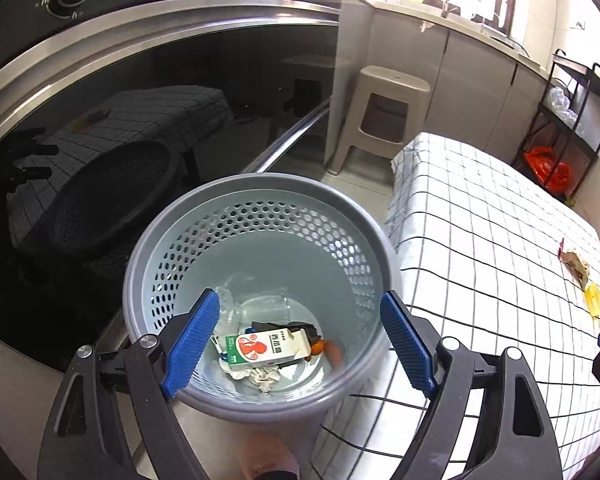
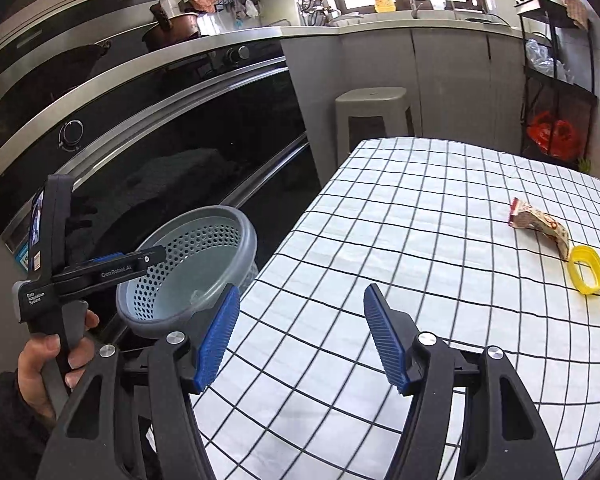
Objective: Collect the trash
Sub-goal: 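Return both tools to the table toward the yellow ring and snack wrapper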
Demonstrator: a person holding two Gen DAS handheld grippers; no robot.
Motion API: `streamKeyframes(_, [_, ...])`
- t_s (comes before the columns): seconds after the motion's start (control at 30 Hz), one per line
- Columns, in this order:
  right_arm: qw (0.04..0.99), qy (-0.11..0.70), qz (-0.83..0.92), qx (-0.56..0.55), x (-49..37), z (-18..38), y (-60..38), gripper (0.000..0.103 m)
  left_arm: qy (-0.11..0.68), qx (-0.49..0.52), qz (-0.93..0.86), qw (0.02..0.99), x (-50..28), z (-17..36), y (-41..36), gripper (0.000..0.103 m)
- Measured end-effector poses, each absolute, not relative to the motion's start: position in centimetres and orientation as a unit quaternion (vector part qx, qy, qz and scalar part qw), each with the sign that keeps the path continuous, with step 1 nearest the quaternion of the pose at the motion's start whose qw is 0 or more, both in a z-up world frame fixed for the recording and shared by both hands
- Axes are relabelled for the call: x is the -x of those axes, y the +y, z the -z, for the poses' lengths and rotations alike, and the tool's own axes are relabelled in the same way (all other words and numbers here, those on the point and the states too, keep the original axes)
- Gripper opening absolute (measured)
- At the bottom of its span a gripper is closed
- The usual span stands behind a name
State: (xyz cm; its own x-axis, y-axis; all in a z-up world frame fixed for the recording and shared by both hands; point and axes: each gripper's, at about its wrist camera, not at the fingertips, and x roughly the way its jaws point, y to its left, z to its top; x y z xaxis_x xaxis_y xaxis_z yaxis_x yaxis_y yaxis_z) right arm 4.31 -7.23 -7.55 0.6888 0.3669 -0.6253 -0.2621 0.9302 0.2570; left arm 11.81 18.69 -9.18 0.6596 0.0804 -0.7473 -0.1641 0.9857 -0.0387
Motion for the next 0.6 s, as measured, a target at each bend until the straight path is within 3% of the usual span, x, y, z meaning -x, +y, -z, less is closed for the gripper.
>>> streamKeyframes(0.6, [0.929, 0.338, -0.069, -0.130, -1.9, 9.3, -21.3, 0.063, 0.389, -0.002, 0.007, 0.921, -11.4, 8.0, 8.5, 0.081])
